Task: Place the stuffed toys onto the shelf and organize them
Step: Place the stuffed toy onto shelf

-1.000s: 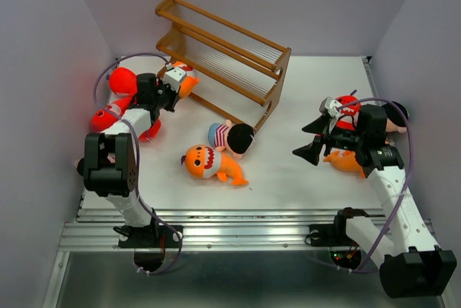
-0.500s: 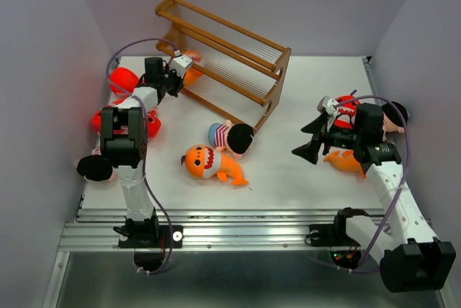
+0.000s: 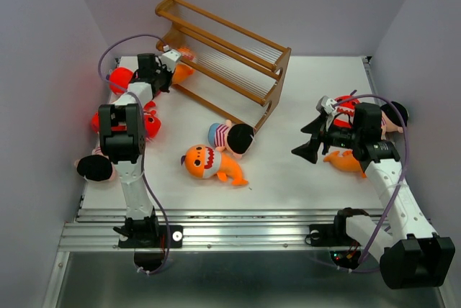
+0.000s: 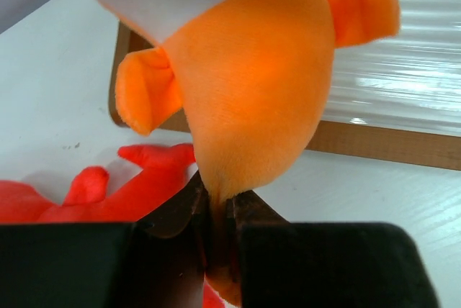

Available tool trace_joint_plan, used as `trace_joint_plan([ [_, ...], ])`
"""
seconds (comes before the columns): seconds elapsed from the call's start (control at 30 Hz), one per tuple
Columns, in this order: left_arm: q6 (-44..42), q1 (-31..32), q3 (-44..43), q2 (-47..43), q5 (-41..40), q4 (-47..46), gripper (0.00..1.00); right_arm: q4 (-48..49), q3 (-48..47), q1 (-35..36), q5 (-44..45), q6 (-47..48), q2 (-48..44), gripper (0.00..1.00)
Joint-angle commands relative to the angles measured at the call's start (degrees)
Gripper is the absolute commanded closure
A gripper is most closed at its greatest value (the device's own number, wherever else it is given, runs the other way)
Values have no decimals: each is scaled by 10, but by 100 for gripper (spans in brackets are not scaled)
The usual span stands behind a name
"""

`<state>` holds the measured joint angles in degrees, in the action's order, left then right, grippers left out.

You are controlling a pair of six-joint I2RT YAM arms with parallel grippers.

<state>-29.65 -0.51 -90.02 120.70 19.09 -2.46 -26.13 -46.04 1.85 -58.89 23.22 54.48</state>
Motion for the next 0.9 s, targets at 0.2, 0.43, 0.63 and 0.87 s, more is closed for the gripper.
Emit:
trace_joint_plan([
  [0.2, 26, -13, -61, 7, -65, 11, 71, 15, 2, -4, 7, 14, -2, 0],
  [0.43, 36, -12, -122, 42, -71, 50, 63, 15, 1, -4, 11, 15, -1, 0],
  [0.63, 44, -12, -141, 59, -88, 68, 59, 15, 1, -4, 11, 15, 2, 0],
  [0.87, 45, -12, -140, 62, -100, 70, 36, 15, 1, -4, 15, 15, 5, 0],
])
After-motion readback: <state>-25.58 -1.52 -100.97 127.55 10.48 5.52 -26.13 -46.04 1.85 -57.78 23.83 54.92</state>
